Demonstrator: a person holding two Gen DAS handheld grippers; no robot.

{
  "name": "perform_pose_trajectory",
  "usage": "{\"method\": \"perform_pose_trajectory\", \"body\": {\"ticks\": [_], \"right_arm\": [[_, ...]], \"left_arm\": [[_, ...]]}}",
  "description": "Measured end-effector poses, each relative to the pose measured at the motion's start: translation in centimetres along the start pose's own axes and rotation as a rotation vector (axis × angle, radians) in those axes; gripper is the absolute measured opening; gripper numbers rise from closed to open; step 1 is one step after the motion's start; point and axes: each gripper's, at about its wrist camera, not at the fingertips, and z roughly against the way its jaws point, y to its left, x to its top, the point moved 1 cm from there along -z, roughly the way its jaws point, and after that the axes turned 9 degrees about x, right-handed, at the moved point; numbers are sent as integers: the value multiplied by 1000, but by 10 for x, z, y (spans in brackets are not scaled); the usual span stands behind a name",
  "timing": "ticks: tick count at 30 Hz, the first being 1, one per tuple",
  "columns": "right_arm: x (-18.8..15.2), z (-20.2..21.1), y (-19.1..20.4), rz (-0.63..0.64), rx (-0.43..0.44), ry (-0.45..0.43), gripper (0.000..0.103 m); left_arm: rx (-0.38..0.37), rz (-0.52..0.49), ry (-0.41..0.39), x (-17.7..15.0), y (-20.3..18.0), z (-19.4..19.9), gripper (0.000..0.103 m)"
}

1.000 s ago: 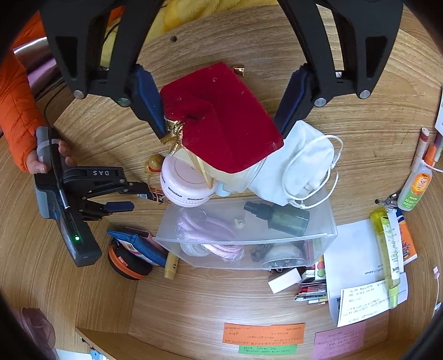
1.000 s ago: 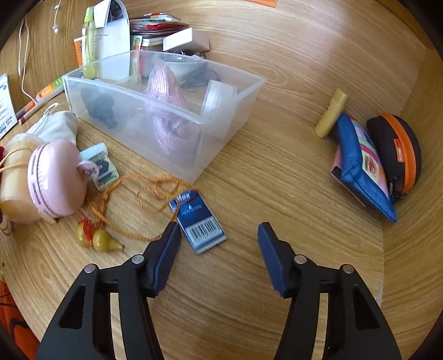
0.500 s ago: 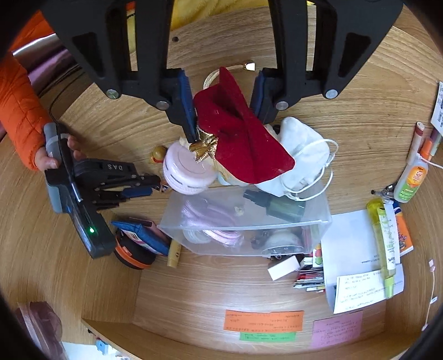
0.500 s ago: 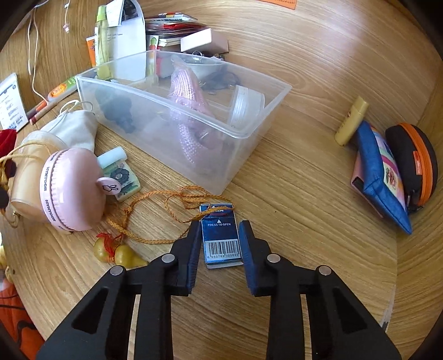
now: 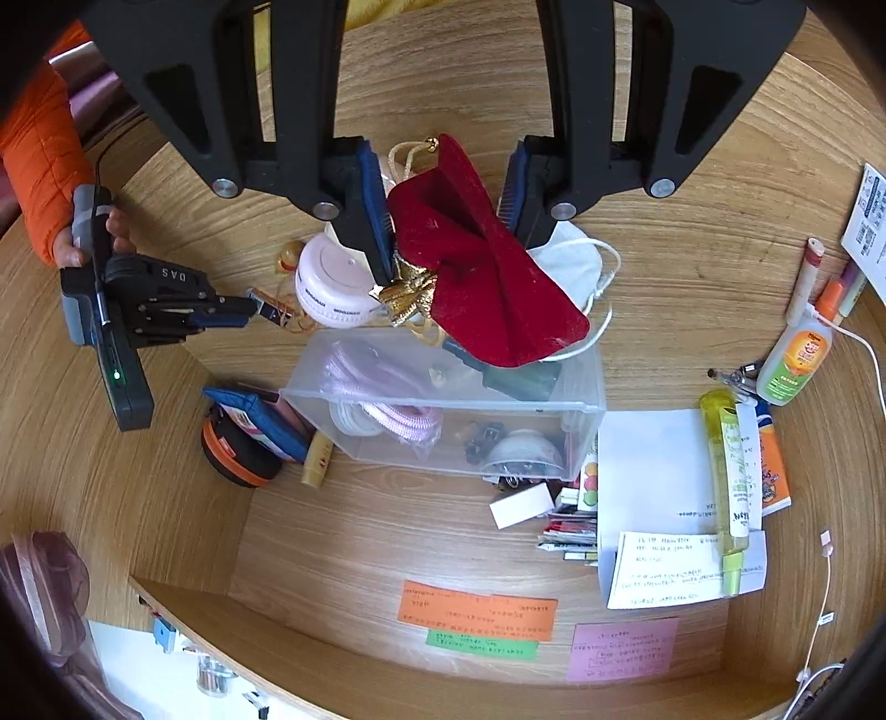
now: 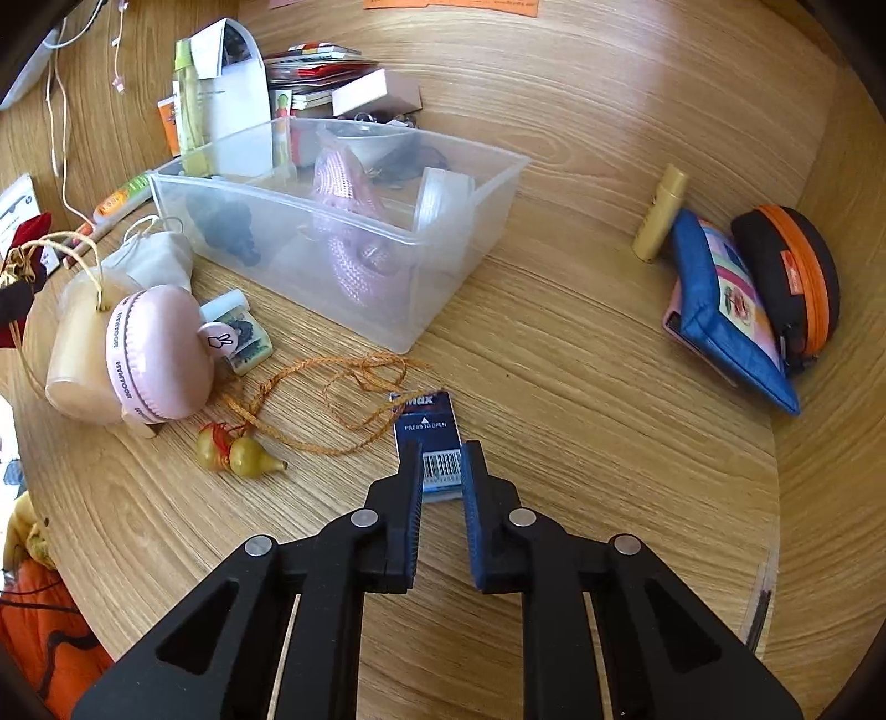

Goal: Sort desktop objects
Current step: 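Grasp the blue Max staple box with the right gripper while the left grasps the red pouch, then carry the red pouch and staple box into the clear box and open both grippers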

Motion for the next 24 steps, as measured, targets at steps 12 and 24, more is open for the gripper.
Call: {"method": "perform_pose_trajectory", "body": {"ticks": [12,24], "right_arm": [[12,-20,-3,3,20,32,38],[12,0,-18,-63,34,-13,25]], "left_arm": [[38,60,-61,32,19,4,35],[35,68,-117,60,18,4,35]]}}
